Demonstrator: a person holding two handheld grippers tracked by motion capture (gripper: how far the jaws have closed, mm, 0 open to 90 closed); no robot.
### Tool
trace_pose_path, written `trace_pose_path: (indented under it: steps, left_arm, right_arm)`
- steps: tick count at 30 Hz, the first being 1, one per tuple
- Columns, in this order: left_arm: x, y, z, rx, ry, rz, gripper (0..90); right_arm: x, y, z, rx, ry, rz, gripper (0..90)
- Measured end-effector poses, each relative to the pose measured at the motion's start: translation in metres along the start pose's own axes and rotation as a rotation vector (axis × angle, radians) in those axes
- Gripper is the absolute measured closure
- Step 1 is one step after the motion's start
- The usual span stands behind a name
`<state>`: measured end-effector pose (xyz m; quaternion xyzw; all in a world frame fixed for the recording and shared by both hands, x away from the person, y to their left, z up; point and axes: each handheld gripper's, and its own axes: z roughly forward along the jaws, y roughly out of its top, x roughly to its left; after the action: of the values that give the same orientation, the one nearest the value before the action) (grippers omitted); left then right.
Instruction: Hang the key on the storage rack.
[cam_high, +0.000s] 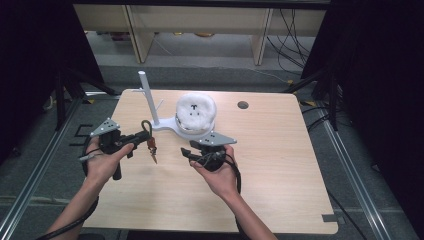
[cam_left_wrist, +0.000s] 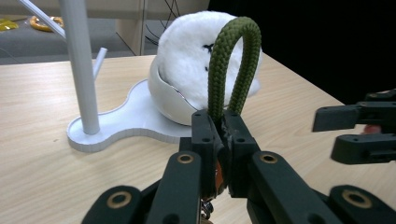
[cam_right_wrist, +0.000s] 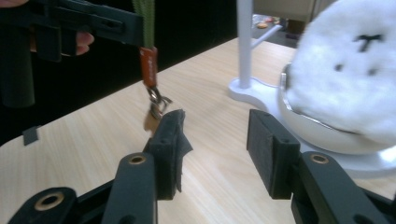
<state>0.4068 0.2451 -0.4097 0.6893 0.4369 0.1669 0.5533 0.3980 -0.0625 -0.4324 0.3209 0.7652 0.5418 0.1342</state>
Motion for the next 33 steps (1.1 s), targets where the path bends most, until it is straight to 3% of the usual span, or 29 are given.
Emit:
trace_pose_path:
  steps: [1, 2, 3, 6, 10, 13, 14, 15, 16, 18, 19, 20, 21, 22, 33]
  left_arm:
    - [0.001, 0.001, 0.000, -0.003, 0.007, 0.000, 84.6]
    - [0.002, 0.002, -0.001, -0.006, 0.009, 0.004, 84.6]
    - [0.003, 0.003, -0.001, -0.007, 0.017, 0.004, 84.6]
    - [0.008, 0.006, -0.002, -0.013, 0.033, 0.008, 84.6]
    - [0.014, 0.008, -0.001, -0.022, 0.049, 0.006, 84.6]
    - [0.018, 0.010, -0.001, -0.028, 0.061, 0.011, 84.6]
    - [0.019, 0.011, -0.001, -0.032, 0.062, 0.013, 84.5]
    - [0.020, 0.011, -0.001, -0.033, 0.067, 0.015, 84.5]
    - [0.021, 0.012, -0.001, -0.035, 0.071, 0.014, 84.5]
    - [0.023, 0.013, -0.001, -0.038, 0.080, 0.015, 84.5]
    - [0.025, 0.014, -0.001, -0.038, 0.083, 0.020, 84.5]
    - [0.025, 0.015, -0.001, -0.041, 0.089, 0.018, 84.5]
    - [0.027, 0.015, -0.001, -0.042, 0.091, 0.022, 84.5]
    - [0.028, 0.016, -0.001, -0.043, 0.097, 0.023, 84.5]
    - [0.042, 0.026, 0.001, -0.050, 0.142, 0.032, 84.5]
  right_arm:
    - [-0.003, -0.001, -0.003, -0.003, -0.002, -0.022, 56.3]
    - [-0.004, -0.002, -0.007, -0.002, -0.017, -0.001, 55.9]
    - [-0.007, -0.003, -0.010, -0.001, -0.033, -0.017, 55.5]
    - [-0.013, -0.007, -0.021, -0.002, -0.050, 0.008, 54.9]
    - [-0.025, -0.014, -0.034, -0.015, -0.089, -0.011, 54.5]
    - [-0.033, -0.020, -0.045, -0.022, -0.124, -0.003, 54.2]
    - [-0.033, -0.022, -0.049, -0.019, -0.133, 0.020, 54.0]
    - [-0.038, -0.024, -0.051, -0.023, -0.131, -0.011, 53.8]
    - [-0.037, -0.026, -0.055, -0.015, -0.154, 0.033, 53.6]
    - [-0.043, -0.028, -0.058, -0.027, -0.152, 0.007, 53.4]
    - [-0.043, -0.030, -0.062, -0.017, -0.156, 0.047, 53.2]
    - [-0.044, -0.032, -0.064, -0.016, -0.165, 0.052, 53.1]
    - [-0.048, -0.033, -0.067, -0.022, -0.188, 0.023, 53.0]
    - [-0.049, -0.035, -0.068, -0.021, -0.173, 0.038, 52.9]
    - [-0.062, -0.055, -0.089, -0.030, -0.241, 0.119, 52.6]
